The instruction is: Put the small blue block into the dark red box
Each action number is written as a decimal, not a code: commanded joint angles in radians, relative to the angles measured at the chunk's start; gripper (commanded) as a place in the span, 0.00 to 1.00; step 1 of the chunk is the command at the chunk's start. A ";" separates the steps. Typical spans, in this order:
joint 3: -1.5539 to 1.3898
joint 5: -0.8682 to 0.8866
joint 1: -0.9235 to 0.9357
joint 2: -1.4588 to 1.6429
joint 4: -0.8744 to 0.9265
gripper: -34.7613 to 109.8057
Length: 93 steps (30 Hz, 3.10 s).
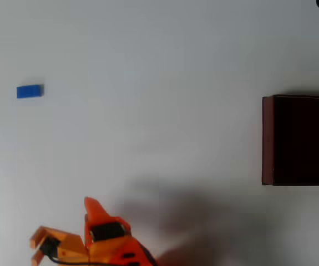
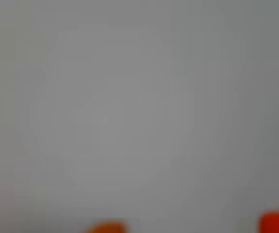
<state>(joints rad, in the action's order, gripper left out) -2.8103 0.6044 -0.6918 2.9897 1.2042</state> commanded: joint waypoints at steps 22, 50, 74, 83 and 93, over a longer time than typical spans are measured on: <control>0.968 0.091 -0.063 -1.065 -0.041 0.36; 2.637 0.034 -0.031 -2.194 0.569 0.37; 3.020 0.009 0.046 -2.572 0.614 0.37; 2.993 0.026 0.038 -2.583 0.538 0.37; 2.916 0.044 0.026 -2.579 0.453 0.37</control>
<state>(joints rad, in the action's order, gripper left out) 0.1028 0.6366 -0.6535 0.3866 1.6598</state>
